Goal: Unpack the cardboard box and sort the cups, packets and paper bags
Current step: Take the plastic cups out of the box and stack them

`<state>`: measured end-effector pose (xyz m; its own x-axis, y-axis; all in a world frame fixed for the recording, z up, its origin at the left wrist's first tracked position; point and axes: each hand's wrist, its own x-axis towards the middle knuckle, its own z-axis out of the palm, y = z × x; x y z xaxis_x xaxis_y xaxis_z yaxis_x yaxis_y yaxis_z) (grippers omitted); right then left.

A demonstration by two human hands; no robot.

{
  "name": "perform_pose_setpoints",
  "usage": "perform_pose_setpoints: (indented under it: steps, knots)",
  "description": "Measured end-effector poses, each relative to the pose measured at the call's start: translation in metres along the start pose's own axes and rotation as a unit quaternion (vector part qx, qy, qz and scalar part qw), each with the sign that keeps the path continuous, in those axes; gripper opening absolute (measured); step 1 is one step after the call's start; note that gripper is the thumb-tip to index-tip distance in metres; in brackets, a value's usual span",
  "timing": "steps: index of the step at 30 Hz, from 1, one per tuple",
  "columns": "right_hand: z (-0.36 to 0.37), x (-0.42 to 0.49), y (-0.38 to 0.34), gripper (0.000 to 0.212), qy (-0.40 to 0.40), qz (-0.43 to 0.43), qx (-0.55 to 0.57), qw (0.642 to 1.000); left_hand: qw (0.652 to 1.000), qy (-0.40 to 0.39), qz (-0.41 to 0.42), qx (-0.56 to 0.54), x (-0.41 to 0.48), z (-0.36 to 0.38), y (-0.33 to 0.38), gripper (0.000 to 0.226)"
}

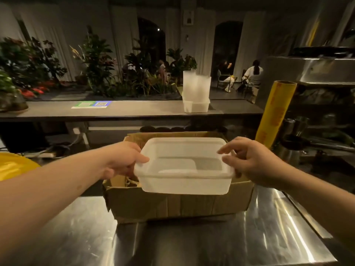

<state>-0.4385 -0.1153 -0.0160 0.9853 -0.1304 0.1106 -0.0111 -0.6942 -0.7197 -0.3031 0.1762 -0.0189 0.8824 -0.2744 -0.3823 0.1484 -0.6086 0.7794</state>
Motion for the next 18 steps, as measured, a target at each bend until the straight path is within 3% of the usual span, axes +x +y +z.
perform_pose_setpoints:
  steps: [3,5,6,8,11,18]
  knots:
    - [0.032,-0.005,0.017,0.067,0.056,0.090,-0.021,0.994,0.998,-0.018,-0.050,-0.029,-0.012,0.018,-0.033,0.021]
    - [0.046,-0.007,0.031,0.084,0.013,0.175,-0.005,0.984,0.995,-0.032,-0.078,-0.049,-0.016,0.031,-0.051,0.024]
    - [0.052,-0.008,0.039,0.083,-0.028,0.216,0.002,0.976,0.994,-0.042,-0.090,-0.050,-0.016,0.038,-0.062,0.025]
    - [0.059,-0.010,0.051,0.062,-0.121,0.282,0.013,0.952,0.991,-0.062,-0.113,-0.029,-0.014,0.051,-0.081,0.025]
    - [0.072,-0.012,0.067,0.035,-0.179,0.329,0.035,0.927,0.988,-0.083,-0.129,0.019,-0.008,0.067,-0.102,0.030]
    - [0.120,-0.001,0.103,0.040,-0.243,0.402,0.048,0.881,0.963,-0.104,-0.243,-0.051,0.022,0.100,-0.149,0.040]
